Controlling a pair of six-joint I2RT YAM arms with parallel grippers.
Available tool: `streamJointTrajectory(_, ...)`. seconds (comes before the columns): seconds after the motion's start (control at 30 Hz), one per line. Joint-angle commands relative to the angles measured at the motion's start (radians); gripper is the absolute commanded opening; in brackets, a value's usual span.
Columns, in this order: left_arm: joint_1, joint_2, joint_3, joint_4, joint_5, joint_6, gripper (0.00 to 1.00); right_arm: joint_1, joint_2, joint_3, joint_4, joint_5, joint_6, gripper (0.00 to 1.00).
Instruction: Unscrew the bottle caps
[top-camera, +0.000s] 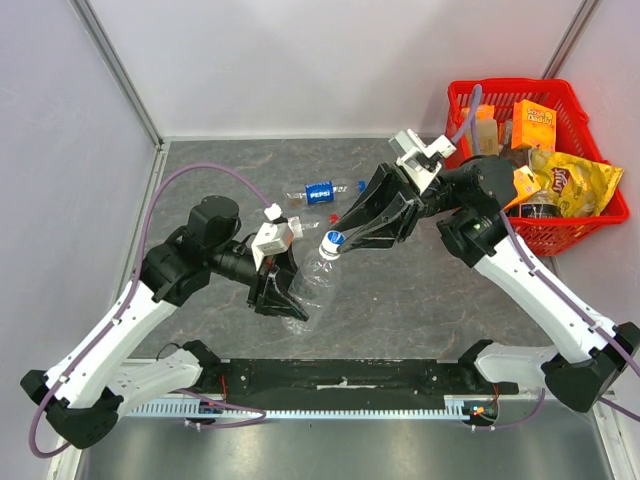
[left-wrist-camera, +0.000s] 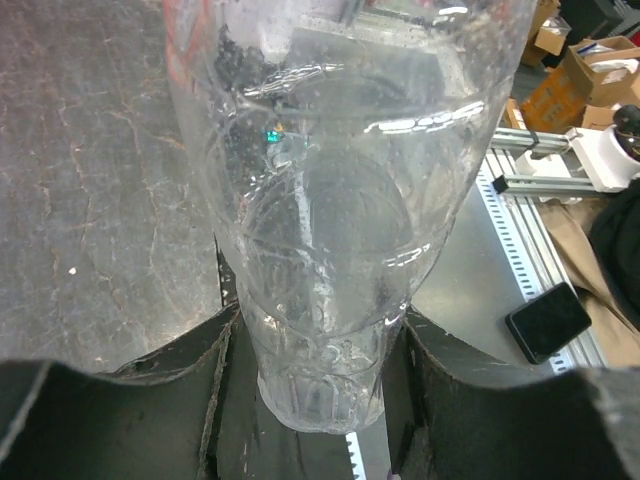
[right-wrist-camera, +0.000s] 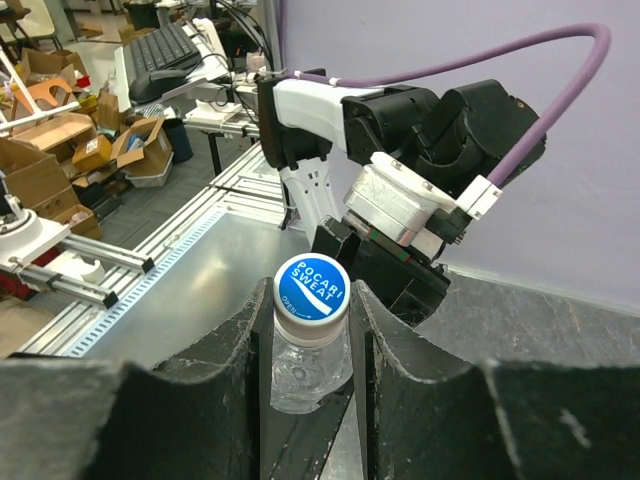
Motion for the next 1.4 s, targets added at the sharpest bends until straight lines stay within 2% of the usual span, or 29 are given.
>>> streamJointTrajectory(0.0, -0.001, 0.003, 0.049, -0.021, 0.107, 0.035, 0.02, 0.004, -0.029, 0.057, 0.002, -0.087, -0.021, 0.0)
streamJointTrajectory(0.37, -0.001, 0.032, 0.055, -0.039, 0.204, 0.051, 0.02, 0.004, -0.045, 0.068, 0.002, -0.128, -0.029, 0.0)
streamJointTrajectory(0.87, -0.001, 0.032, 0.048, -0.058, 0.225, 0.074, 0.02, -0.002, -0.057, 0.063, 0.001, -0.111, -0.068, 0.0)
streamJointTrajectory(1.0, -0.001, 0.032, 0.031, -0.059, 0.221, 0.074, 0.02, -0.018, -0.068, 0.069, -0.009, -0.056, -0.079, 0.0)
streamJointTrajectory(1.2, -0.001, 0.031, 0.008, -0.064, 0.187, 0.078, 0.02, -0.052, -0.095, 0.097, -0.197, 0.114, -0.229, 0.0)
streamJointTrajectory(1.37, -0.003, 0.035, -0.009, -0.067, 0.126, 0.08, 0.02, -0.062, -0.121, 0.082, -0.277, 0.266, -0.289, 0.0)
